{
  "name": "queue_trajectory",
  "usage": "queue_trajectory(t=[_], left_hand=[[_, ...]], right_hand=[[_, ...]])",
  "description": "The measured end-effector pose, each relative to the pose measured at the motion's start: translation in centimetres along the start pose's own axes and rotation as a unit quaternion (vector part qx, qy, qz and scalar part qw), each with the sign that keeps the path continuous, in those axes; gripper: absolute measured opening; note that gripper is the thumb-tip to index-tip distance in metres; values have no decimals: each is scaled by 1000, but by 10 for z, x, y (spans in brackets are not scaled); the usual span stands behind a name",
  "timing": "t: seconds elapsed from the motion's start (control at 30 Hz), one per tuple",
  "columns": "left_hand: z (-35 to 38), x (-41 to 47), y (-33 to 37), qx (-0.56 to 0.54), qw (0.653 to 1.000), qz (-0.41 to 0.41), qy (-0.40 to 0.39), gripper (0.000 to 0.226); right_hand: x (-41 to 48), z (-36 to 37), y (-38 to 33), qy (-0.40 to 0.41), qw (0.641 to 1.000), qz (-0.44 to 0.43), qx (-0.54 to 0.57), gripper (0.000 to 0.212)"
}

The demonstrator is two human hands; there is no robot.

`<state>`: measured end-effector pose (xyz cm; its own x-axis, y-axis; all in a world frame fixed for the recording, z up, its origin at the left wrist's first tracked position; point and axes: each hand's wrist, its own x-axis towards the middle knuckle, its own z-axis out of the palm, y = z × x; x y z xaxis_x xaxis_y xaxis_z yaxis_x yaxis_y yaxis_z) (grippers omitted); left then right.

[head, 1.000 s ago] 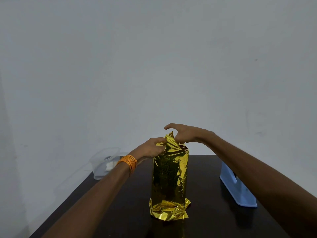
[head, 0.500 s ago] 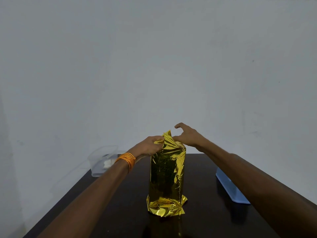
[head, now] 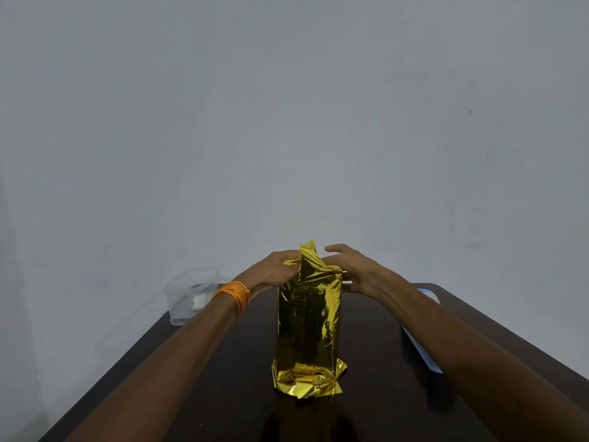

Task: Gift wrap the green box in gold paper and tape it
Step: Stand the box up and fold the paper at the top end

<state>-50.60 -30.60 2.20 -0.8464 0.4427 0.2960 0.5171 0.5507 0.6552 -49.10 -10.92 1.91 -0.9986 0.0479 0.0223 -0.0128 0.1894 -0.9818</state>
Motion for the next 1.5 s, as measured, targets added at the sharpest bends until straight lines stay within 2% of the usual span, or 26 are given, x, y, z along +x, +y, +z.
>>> queue_trajectory(t=[0.13, 0.23, 0.27, 0.33, 0.37, 0.4, 0.53, 0.57, 0.73, 0.83, 0.9, 0.97, 1.03, 1.2, 1.33, 1.4, 1.5], left_hand=[[3, -4, 4, -32, 999, 0, 2, 25], [-2, -8, 2, -67, 997, -3, -30, 29], [-3, -11, 2, -88, 995, -1, -38, 34], [-2, -16, 0, -132, 991, -4, -30, 58], [-1, -20, 2, -157, 988, -2, -10, 68], [2, -23, 5, -183, 983, -3, 16, 69], [6, -29, 8, -212, 972, 11, 99, 29], [5, -32, 7, -212, 971, 19, 110, 27], [3, -51, -2, -191, 971, 94, 112, 38], [-2, -52, -8, -91, 987, 92, 96, 36], [-2, -49, -3, -20, 989, 89, 120, 34], [-3, -41, 4, -4, 987, 99, 130, 27], [-7, -37, 11, -35, 987, 115, 110, 14], [-14, -32, 20, -124, 974, 120, 144, 22], [-15, -28, 25, -209, 958, 106, 166, 19], [-15, -28, 30, -217, 957, 99, 165, 22], [-15, -28, 34, -191, 967, 84, 143, 29]], right_hand=[[-4, 1, 6, 2, 1000, -12, 20, 43], [-8, 6, 8, 8, 999, -23, 35, 37], [-8, 6, 9, 9, 998, -23, 49, 34], [-10, 3, 12, 5, 996, -23, 89, 34], [-11, 1, 13, 2, 995, -26, 98, 35], [-11, -1, 14, 1, 995, -32, 95, 37], [-15, -9, 17, 18, 994, -57, 92, 37], [-17, -12, 17, 25, 993, -60, 98, 37], [-30, -26, 19, 77, 989, -75, 102, 34], [-36, -27, 22, 96, 986, -103, 85, 29], [-40, -22, 22, 104, 985, -130, 49, 28], [-43, -16, 21, 108, 981, -159, 0, 26], [-44, -13, 19, 109, 974, -193, -44, 23], [-52, -13, 12, 112, 954, -276, -43, 13], [-56, -10, 6, 23, 950, -301, -77, 19], [-55, -6, 6, 16, 943, -310, -121, 26], [-50, -2, 3, 31, 937, -326, -122, 19]])
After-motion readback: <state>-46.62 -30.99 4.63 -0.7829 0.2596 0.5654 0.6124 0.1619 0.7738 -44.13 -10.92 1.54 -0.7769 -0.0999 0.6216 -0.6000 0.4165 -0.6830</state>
